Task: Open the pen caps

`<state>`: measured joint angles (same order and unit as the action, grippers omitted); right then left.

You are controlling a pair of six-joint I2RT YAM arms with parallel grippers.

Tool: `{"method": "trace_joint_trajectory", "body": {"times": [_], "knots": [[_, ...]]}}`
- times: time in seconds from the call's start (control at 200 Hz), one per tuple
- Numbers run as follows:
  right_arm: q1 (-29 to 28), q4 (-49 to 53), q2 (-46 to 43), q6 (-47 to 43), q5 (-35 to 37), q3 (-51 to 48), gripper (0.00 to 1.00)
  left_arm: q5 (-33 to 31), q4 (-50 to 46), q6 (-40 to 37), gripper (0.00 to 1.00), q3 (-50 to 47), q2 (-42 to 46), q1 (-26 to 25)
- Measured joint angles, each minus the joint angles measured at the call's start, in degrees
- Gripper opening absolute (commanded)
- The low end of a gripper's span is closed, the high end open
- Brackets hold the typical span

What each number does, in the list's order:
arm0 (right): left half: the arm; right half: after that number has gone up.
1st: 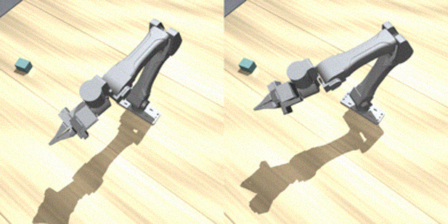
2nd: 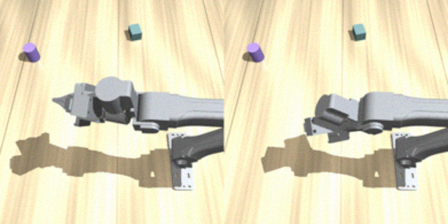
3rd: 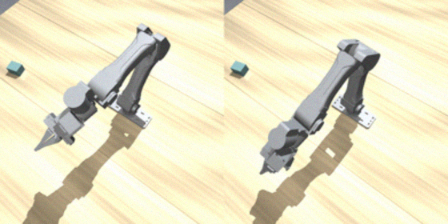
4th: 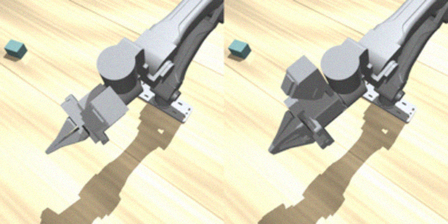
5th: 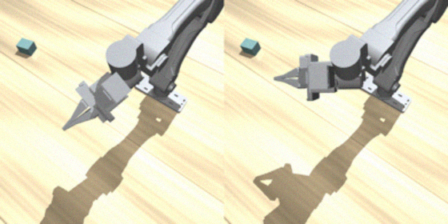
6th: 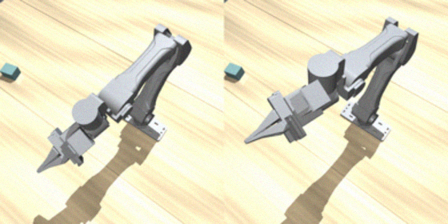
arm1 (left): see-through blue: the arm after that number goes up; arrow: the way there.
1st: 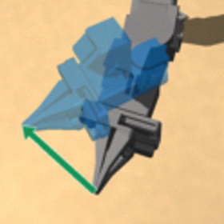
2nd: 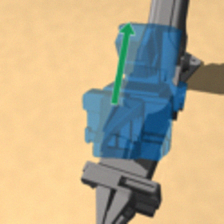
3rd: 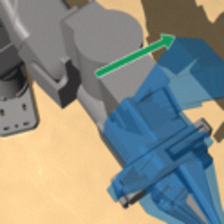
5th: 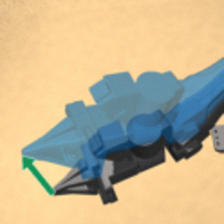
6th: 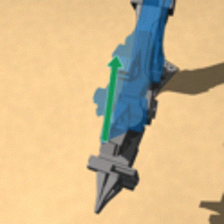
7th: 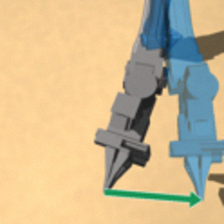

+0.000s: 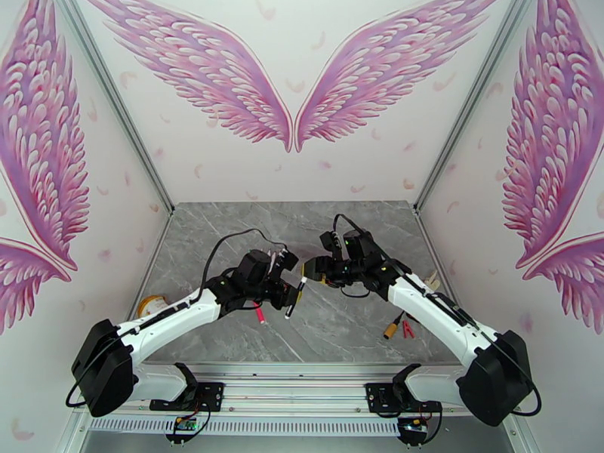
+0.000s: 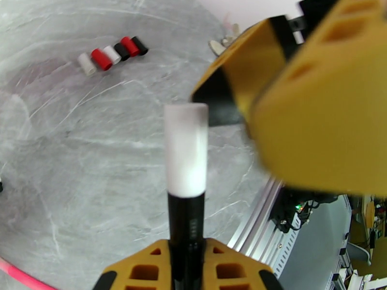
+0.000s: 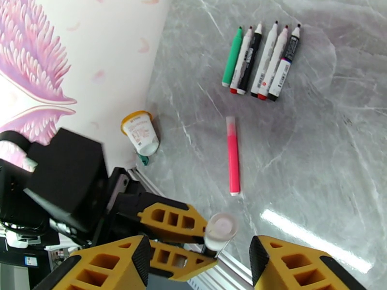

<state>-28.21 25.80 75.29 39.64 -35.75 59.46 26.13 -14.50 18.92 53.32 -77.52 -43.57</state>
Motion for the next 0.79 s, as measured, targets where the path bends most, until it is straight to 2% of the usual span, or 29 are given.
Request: {"method": "trace_joint_trajectory", "body": {"times": [0.175, 0.53, 0.795], "knots": [[0.00, 1.07, 0.09, 0.07, 0.15, 0.00, 0.44, 1.77, 1.36, 0.02, 0.11, 0.50, -1.16, -0.98], [0.00, 1.46, 0.11, 0.02, 0.15, 0.00, 0.32, 3.21, 4.85, 2.29, 0.11, 0.50, -1.92, -1.49], [-0.09, 1.46, 0.11, 0.02, 0.87, 0.00, 0.30, 4.22, 5.03, 2.36, 0.11, 0.55, -2.32, -1.60]]}}
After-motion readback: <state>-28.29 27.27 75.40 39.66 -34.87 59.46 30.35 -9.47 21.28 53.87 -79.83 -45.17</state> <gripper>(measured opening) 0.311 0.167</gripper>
